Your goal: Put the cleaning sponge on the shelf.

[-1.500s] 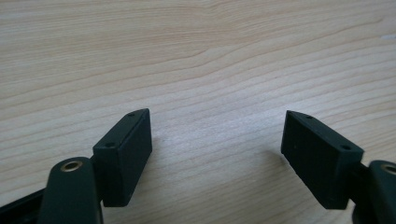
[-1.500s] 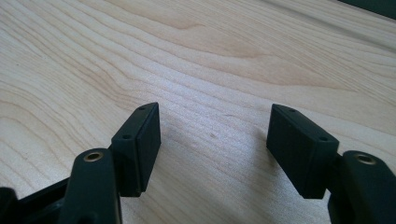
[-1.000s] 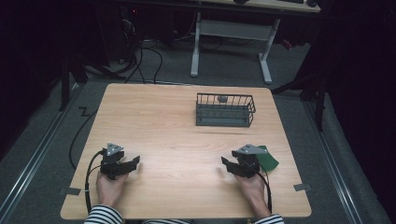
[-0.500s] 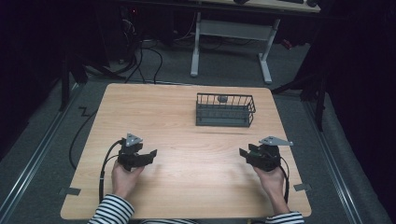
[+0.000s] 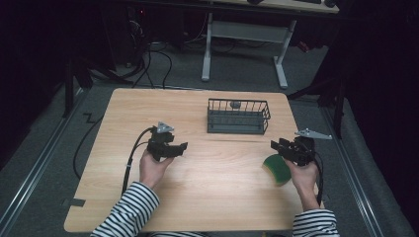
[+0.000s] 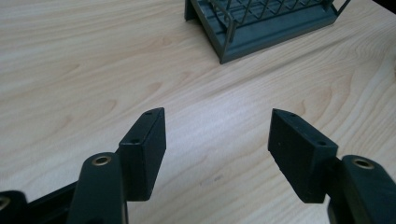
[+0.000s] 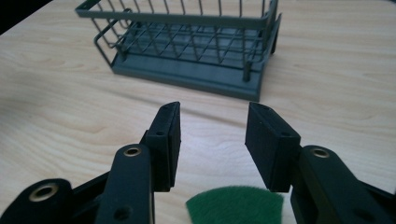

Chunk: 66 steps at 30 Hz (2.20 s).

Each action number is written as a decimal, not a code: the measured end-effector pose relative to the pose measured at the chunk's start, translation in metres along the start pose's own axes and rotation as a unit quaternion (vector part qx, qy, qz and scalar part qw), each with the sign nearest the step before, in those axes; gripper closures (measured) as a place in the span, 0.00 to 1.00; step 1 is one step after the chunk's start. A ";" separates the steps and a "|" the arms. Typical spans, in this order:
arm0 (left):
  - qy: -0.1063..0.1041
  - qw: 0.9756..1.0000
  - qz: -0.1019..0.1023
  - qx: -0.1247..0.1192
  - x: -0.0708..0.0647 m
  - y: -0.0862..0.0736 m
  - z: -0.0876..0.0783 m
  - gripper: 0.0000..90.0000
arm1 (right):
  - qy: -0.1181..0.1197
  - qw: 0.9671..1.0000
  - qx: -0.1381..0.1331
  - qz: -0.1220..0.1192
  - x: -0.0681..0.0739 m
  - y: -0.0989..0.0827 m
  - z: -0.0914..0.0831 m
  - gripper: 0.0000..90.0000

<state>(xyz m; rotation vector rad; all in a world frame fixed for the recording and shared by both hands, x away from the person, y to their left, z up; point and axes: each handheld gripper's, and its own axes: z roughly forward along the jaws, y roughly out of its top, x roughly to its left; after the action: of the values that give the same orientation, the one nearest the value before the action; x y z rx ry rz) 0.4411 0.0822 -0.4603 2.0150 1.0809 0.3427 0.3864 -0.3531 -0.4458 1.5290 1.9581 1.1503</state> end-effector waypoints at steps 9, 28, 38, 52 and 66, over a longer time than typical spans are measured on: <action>-0.009 1.000 0.005 -0.004 -0.007 0.042 0.024 0.44 | -0.011 1.000 0.000 0.017 -0.016 0.016 0.012 0.66; -0.001 1.000 -0.006 -0.012 -0.008 0.104 0.078 0.56 | -0.037 0.996 0.011 0.085 -0.038 0.071 0.068 0.75; 0.005 1.000 -0.017 -0.001 -0.009 0.110 0.100 0.60 | -0.058 0.994 0.017 0.090 -0.037 0.084 0.087 0.75; -0.024 0.999 -0.017 0.017 -0.007 0.108 0.099 0.82 | -0.049 0.994 0.067 0.066 -0.031 0.082 0.092 0.89; -0.031 0.999 0.018 0.031 -0.017 0.091 0.070 0.87 | -0.023 0.994 0.091 0.055 -0.016 0.069 0.073 0.89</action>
<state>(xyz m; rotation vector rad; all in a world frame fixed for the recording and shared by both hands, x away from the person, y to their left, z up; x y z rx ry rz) 0.5223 0.0039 -0.4338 2.0887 1.0293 0.2676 0.4871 -0.3378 -0.4361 1.7611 2.0165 0.9915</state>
